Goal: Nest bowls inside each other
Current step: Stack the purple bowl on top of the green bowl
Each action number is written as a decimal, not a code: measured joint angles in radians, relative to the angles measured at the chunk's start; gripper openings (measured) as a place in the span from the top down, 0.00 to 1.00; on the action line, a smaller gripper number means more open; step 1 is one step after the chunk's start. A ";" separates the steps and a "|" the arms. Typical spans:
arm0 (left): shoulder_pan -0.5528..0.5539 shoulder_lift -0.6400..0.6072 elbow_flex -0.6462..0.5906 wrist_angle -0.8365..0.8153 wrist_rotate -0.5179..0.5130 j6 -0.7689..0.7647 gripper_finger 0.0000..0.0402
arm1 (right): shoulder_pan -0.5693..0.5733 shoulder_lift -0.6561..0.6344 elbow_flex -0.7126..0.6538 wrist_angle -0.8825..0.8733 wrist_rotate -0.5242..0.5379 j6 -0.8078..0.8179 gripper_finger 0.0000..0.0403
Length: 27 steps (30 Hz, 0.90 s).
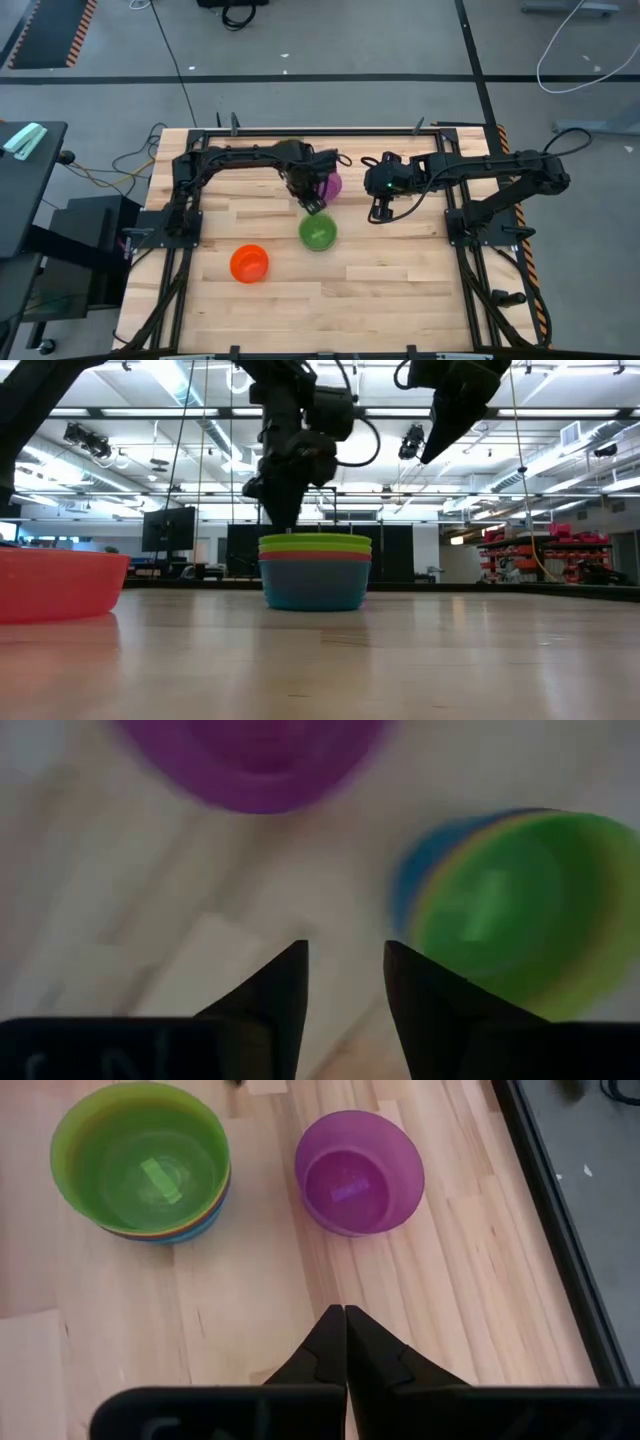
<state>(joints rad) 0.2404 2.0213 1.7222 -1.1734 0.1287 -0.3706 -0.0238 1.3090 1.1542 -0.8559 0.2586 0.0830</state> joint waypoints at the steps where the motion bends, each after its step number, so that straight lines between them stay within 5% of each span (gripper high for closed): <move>1: 0.013 -0.002 0.000 -0.017 -0.024 0.003 0.66 | 0.000 0.000 0.000 0.003 -0.006 0.000 0.99; 6: 0.068 -0.003 -0.001 -0.106 -0.117 0.065 0.68 | -0.008 0.000 0.000 0.029 -0.052 0.005 0.99; 27: 0.199 -0.004 -0.001 -0.160 -0.136 0.258 0.72 | -0.182 0.000 0.000 0.098 -0.189 0.022 0.93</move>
<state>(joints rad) 0.4398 2.0177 1.7214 -1.3330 -0.0075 -0.1130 -0.2061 1.3090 1.1542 -0.7580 0.0692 0.1051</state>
